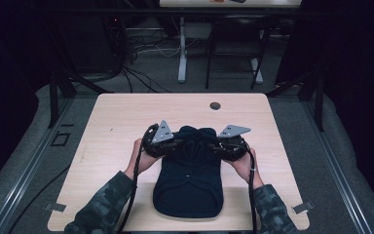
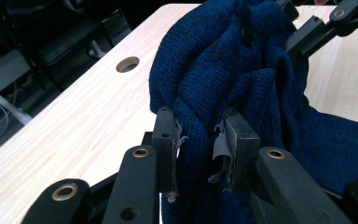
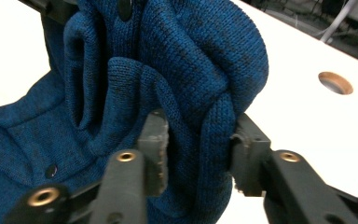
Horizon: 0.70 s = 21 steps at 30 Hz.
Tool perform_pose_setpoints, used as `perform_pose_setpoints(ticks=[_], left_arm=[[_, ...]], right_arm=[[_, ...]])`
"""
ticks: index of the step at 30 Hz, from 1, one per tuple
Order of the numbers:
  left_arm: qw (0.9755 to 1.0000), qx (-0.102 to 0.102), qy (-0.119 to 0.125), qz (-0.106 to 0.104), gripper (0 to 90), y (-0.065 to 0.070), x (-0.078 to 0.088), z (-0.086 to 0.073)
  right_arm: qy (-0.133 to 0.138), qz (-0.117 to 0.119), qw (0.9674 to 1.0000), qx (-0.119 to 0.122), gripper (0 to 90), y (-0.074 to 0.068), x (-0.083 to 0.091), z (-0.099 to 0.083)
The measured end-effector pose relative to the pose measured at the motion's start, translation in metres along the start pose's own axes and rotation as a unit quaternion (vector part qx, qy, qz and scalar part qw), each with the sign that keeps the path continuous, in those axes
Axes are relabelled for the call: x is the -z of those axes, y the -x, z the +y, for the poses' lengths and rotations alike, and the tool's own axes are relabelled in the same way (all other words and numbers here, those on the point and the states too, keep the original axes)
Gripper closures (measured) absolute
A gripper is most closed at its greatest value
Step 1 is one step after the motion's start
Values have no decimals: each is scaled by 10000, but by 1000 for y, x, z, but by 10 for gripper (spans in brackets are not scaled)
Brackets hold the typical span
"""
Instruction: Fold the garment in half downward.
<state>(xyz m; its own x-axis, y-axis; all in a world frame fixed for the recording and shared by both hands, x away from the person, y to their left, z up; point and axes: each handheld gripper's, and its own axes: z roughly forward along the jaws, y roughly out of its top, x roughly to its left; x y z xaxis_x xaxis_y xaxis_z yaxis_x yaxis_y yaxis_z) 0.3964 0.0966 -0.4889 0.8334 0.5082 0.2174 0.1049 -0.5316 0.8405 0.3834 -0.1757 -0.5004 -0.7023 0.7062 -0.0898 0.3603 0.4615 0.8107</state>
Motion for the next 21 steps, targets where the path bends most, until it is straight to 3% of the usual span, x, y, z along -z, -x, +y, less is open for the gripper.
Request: perform_pose_setpoints(ticks=[3, 7, 12, 13, 16, 19, 21], left_arm=[[9998, 148, -70, -104, 691, -3, 1, -3], [9992, 336, -96, -200, 667, -6, 1, -6], [9979, 492, -213, -375, 557, -9, -2, -9], [9973, 568, -255, -398, 483, -9, -5, -9], [9962, 676, -308, -458, 414, -10, -8, -10], [9953, 788, -326, -464, 405, -12, -12, -11], [9954, 771, -321, -462, 468, -12, -12, -11]], right_arm=[[100, -98, 9997, 217, 681, -6, 2, 1], [193, -174, 9991, 327, 689, -10, 4, 2], [325, -239, 9980, 488, 697, -15, 7, 3], [366, -250, 9974, 566, 698, -17, 8, 4], [423, -296, 9961, 710, 700, -21, 8, 5], [435, -315, 9951, 826, 700, -23, 8, 5], [444, -326, 9948, 859, 699, -23, 9, 4]])
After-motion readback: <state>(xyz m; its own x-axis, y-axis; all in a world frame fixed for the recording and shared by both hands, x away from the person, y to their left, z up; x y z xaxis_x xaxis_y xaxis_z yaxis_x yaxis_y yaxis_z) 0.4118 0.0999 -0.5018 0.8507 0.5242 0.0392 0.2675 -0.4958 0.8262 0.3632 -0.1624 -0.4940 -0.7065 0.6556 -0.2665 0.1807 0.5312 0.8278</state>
